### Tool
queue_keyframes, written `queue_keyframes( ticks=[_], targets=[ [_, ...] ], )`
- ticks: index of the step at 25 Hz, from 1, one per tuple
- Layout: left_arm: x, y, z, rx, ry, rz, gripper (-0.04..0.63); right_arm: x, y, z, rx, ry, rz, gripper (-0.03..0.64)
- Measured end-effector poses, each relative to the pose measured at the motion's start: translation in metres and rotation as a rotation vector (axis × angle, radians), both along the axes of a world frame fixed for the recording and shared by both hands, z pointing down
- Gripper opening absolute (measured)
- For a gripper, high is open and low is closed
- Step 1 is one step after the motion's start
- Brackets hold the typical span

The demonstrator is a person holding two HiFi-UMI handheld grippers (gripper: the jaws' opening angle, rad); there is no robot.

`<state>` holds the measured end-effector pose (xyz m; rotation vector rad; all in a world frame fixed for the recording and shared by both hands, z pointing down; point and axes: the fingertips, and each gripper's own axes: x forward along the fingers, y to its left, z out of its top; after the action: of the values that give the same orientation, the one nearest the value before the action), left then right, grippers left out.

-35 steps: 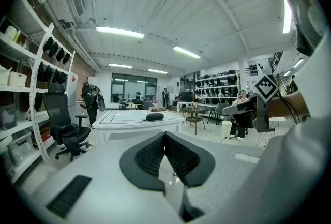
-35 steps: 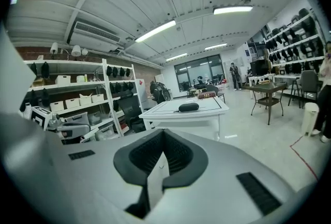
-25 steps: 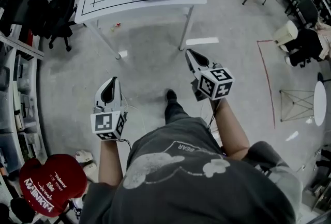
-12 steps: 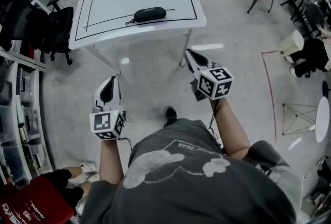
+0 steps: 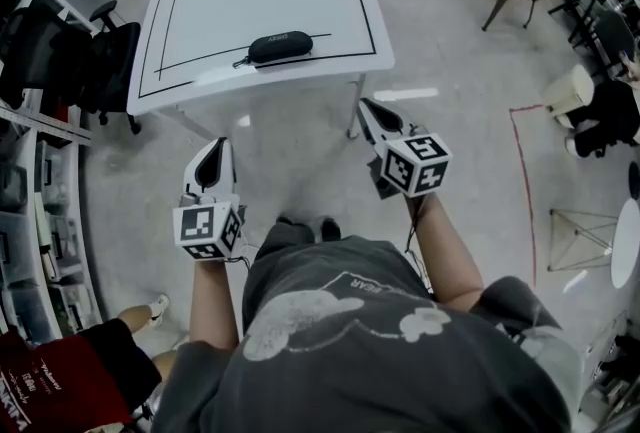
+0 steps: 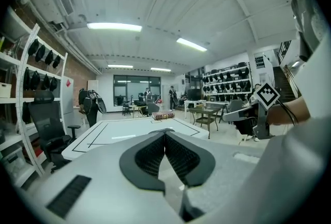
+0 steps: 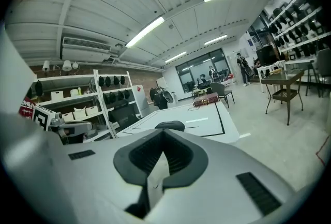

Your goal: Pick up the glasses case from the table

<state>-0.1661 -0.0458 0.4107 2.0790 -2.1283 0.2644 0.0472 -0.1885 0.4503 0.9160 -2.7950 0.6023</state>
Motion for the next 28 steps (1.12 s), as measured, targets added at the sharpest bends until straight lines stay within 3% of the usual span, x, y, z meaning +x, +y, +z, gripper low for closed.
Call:
queue_keyframes(
  ticks=[6, 9, 18, 23, 28],
  targets=[
    [0.007, -0.032, 0.009, -0.019, -0.009, 0.071, 0.018, 0.001, -0.017, 0.007, -0.01, 0.01, 0.021, 0.0],
    [0.006, -0.052, 0.016, -0.024, 0.015, 0.128, 0.161, -0.001, -0.029, 0.011, -0.013, 0.021, 0.039, 0.0],
    [-0.007, -0.131, 0.041, -0.1, 0.022, 0.298, 0.395, -0.025, -0.094, 0.015, -0.005, 0.067, 0.085, 0.0],
    [-0.022, -0.18, 0.064, -0.215, 0.007, 0.386, 0.43, -0.044, -0.137, 0.017, -0.018, 0.09, 0.111, 0.0],
    [-0.027, -0.222, 0.087, -0.347, -0.109, 0.499, 0.433, -0.059, -0.17, 0.021, -0.037, 0.119, 0.139, 0.0]
  ],
)
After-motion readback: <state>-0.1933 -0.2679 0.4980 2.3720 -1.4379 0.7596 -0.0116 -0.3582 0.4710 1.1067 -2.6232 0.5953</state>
